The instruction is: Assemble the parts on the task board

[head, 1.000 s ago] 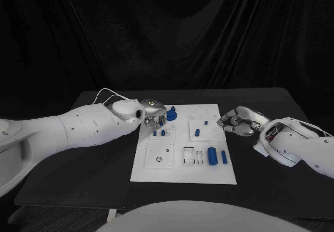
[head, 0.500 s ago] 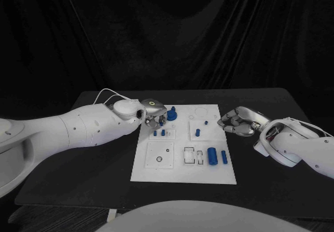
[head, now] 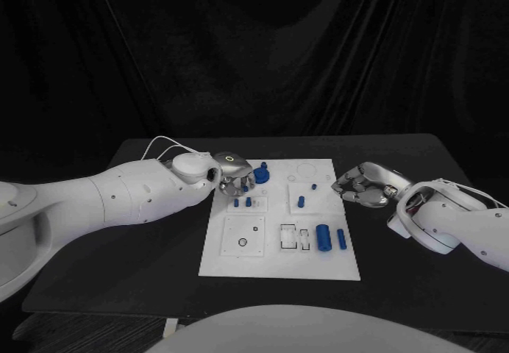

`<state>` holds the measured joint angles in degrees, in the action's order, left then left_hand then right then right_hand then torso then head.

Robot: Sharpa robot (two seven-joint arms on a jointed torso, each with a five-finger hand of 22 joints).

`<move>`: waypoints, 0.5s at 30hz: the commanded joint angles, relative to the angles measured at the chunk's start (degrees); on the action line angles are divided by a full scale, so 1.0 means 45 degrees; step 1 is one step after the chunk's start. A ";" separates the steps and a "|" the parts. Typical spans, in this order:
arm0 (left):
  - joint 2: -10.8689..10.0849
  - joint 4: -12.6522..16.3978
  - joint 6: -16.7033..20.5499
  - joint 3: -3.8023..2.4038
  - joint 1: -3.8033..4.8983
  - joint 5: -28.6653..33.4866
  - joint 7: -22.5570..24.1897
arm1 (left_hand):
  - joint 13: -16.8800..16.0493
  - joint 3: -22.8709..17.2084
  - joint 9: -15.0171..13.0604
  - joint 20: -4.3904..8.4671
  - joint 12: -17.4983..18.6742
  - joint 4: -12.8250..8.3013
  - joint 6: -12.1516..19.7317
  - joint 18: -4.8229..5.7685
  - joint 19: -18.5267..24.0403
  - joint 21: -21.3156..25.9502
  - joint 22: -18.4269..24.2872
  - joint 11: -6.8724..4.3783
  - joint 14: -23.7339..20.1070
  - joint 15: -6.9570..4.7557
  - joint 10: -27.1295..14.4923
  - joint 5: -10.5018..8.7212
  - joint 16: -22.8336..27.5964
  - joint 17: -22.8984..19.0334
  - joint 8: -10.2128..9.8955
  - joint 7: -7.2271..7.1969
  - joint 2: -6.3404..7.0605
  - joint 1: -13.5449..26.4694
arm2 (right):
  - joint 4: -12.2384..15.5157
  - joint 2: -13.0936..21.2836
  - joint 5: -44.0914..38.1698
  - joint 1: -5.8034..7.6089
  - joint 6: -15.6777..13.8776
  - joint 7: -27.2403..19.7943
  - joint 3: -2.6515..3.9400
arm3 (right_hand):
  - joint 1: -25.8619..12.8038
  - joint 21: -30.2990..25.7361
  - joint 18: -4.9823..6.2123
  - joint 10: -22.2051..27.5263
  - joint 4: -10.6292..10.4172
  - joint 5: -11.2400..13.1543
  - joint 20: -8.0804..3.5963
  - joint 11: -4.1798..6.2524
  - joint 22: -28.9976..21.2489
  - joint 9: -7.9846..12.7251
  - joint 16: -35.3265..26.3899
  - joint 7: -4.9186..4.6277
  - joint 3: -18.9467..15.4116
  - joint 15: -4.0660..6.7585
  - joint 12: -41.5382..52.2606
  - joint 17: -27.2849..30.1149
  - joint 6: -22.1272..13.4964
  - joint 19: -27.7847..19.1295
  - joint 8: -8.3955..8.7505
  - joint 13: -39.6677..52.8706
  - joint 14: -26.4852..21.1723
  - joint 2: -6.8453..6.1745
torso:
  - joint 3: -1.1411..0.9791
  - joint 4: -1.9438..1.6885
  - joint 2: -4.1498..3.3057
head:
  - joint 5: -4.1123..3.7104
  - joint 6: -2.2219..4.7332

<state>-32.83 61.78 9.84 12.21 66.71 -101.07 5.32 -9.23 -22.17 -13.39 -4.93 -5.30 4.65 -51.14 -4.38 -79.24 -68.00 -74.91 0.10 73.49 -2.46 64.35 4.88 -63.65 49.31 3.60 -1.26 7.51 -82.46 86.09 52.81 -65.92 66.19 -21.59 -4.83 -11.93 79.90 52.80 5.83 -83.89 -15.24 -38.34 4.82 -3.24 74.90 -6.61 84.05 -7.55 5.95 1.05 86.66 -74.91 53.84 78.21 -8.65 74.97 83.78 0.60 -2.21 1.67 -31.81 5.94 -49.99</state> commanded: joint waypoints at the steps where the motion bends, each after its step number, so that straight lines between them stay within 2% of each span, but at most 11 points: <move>1: -0.0046 -0.0013 0.0010 -0.0011 -0.0014 -0.0011 -0.0196 | 0.0017 -0.0059 0.0023 -0.0004 0.0073 -0.0006 0.0141 -0.0022 0.0127 0.0064 -0.2017 0.0038 -0.0123 0.0016 -0.0105 -0.0117 0.0059 -0.0033 0.0006 -0.0009 0.0143 0.0043 | 0.0042 0.0058 -0.0056 -0.0028 -0.0008 0.0204 0.0008 | 0.0091 -0.0114 0.0259 -0.0241 0.0032 -0.0035 -0.0011 0.0102 0.1272 -0.0012 -0.0072 0.0005 0.0082 0.0049 -0.0062 -0.1616 0.0034 -0.0107 -0.0046 0.2038 0.0772 -0.0075 | -0.0001 0.0003 0.0008 | 0.0011 -0.0003; 9: -0.0224 -0.0202 0.0792 -0.0013 -0.0014 -0.0011 -0.0188 | 0.0025 -0.0092 0.0042 -0.0010 0.0159 0.0014 0.0210 -0.0039 0.0180 0.0176 -0.1992 -0.0025 -0.0178 0.0019 -0.0284 -0.0232 0.0103 -0.0094 0.0039 -0.0088 0.0192 0.0033 | 0.0140 0.0213 -0.0056 -0.0004 -0.0252 0.0165 0.0009 | 0.0122 -0.0221 0.0275 -0.0119 0.0069 -0.0029 -0.0009 0.0096 0.1247 -0.0011 -0.0108 -0.0001 0.0093 0.0044 -0.0152 -0.1575 0.0027 -0.0149 -0.0042 0.1905 0.0752 -0.0146 | 0.0004 0.0005 0.0005 | 0.0082 -0.0003; 12: -0.0389 -0.0275 0.1331 -0.0014 -0.0010 -0.0010 -0.0165 | 0.0028 -0.0140 0.0065 -0.0014 0.0246 0.0043 0.0294 -0.0059 0.0244 0.0303 -0.1964 -0.0071 -0.0284 0.0006 -0.0515 -0.0230 0.0211 -0.0238 0.0045 -0.0113 0.0212 0.0015 | 0.0228 0.0294 -0.0056 0.0102 -0.0388 0.0158 0.0010 | 0.0161 -0.0112 0.0255 0.0231 0.0104 -0.0028 -0.0014 0.0104 0.1276 -0.0026 -0.0058 0.0008 0.0136 0.0052 -0.0425 -0.1634 0.0081 -0.0101 -0.0070 0.1518 0.0777 -0.0215 | 0.0008 0.0004 0.0008 | 0.0067 -0.0003; 14: -0.0547 -0.0226 0.1683 -0.0015 0.0000 -0.0009 -0.0143 | 0.0027 -0.0212 0.0093 -0.0022 0.0266 0.0071 0.0397 -0.0169 0.0597 0.0937 -0.1804 0.0012 -0.0770 0.0037 -0.0814 -0.0228 0.0734 -0.0898 0.0055 -0.0192 0.0205 -0.0027 | 0.0279 0.0334 -0.0056 0.0212 -0.0460 0.0163 0.0010 | 0.0191 -0.0037 0.0241 0.0700 0.0122 -0.0025 -0.0026 0.0118 0.1297 -0.0034 -0.0039 0.0017 0.0197 0.0068 -0.0836 -0.1651 0.0106 -0.0051 -0.0083 0.0984 0.0794 -0.0281 | 0.0009 0.0002 0.0007 | 0.0051 -0.0003; 15: -0.0636 -0.0184 0.1859 -0.0015 0.0008 -0.0009 -0.0106 | 0.0007 -0.0271 0.0109 -0.0047 0.0204 0.0081 0.0442 -0.0372 0.1391 0.2230 -0.1478 -0.0052 -0.1914 0.0087 -0.1047 -0.0227 0.1910 -0.2278 0.0073 -0.0226 0.0226 -0.0070 | 0.0303 0.0350 -0.0056 0.0274 -0.0491 0.0167 0.0011 | 0.0197 0.0108 0.0215 0.1084 0.0123 -0.0008 -0.0041 0.0120 0.1335 -0.0038 0.0002 0.0036 0.0242 0.0075 -0.1235 -0.1696 0.0108 0.0029 -0.0082 0.0500 0.0823 -0.0335 | 0.0012 0.0001 0.0004 | 0.0058 -0.0003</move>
<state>-35.29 60.67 13.43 12.19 66.71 -101.08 4.48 -9.16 -23.12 -12.95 -5.07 -4.37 5.00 -49.60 -5.11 -74.54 -60.53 -74.92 -0.08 67.12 -2.19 60.23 4.04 -57.43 41.83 3.61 -2.36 8.21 -82.72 87.14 54.23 -65.92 66.92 -22.16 -4.81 -11.96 80.88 52.79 6.74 -79.99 -14.68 -38.35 4.68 -2.73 74.94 -6.74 83.70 -7.39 6.68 1.05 82.06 -74.91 54.00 77.93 -8.65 74.96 83.78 -0.37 -2.20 1.68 -31.78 6.23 -49.99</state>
